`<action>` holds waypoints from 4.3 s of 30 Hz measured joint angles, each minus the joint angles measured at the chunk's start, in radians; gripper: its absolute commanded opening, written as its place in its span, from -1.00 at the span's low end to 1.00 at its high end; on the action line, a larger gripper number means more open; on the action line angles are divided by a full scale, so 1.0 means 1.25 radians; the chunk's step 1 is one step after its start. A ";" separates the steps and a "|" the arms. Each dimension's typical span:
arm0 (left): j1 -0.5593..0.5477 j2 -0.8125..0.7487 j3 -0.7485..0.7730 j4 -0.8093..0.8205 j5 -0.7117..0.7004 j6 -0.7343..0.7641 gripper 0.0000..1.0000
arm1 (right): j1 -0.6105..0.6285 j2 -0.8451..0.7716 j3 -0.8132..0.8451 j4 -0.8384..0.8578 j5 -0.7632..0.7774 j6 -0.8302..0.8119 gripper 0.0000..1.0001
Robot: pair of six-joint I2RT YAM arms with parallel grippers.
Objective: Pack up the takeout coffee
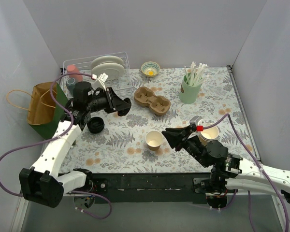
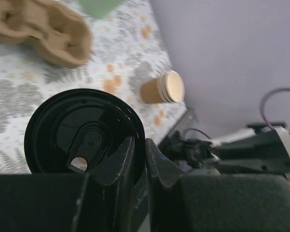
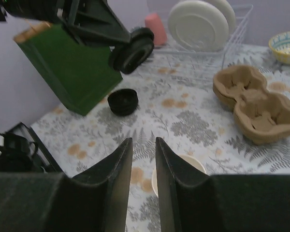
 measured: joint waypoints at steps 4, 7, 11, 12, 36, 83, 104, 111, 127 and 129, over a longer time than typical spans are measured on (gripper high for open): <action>-0.001 -0.080 -0.094 0.214 0.166 -0.166 -0.96 | 0.000 0.034 0.019 0.124 -0.010 0.030 -0.18; -0.006 -0.146 -0.152 0.408 0.230 -0.302 -0.93 | 0.000 0.076 0.030 0.203 -0.024 0.097 -0.10; -0.013 -0.213 -0.187 0.624 0.262 -0.423 -0.93 | 0.000 0.132 0.030 0.317 -0.050 0.193 -0.07; -0.015 -0.225 -0.194 0.673 0.266 -0.448 -0.93 | 0.000 0.151 0.030 0.358 -0.061 0.219 -0.04; -0.047 -0.308 -0.335 1.178 0.284 -0.599 -0.93 | 0.000 0.407 0.139 0.670 -0.161 0.520 0.07; -0.060 -0.387 -0.275 0.485 0.058 -0.117 0.96 | -0.017 0.193 0.392 -0.272 0.136 0.345 -0.97; -0.060 -0.384 -0.337 0.231 -0.183 0.132 0.96 | -0.205 0.669 0.597 -0.751 -0.146 0.148 -0.97; -0.060 -0.375 -0.337 0.225 -0.185 0.138 0.96 | -0.212 0.681 0.597 -0.751 -0.196 0.132 -0.97; -0.060 -0.370 -0.337 0.224 -0.168 0.140 0.96 | -0.235 0.716 0.597 -0.721 -0.209 0.118 -0.97; -0.060 -0.370 -0.337 0.224 -0.166 0.140 0.96 | -0.236 0.729 0.597 -0.721 -0.210 0.116 -0.97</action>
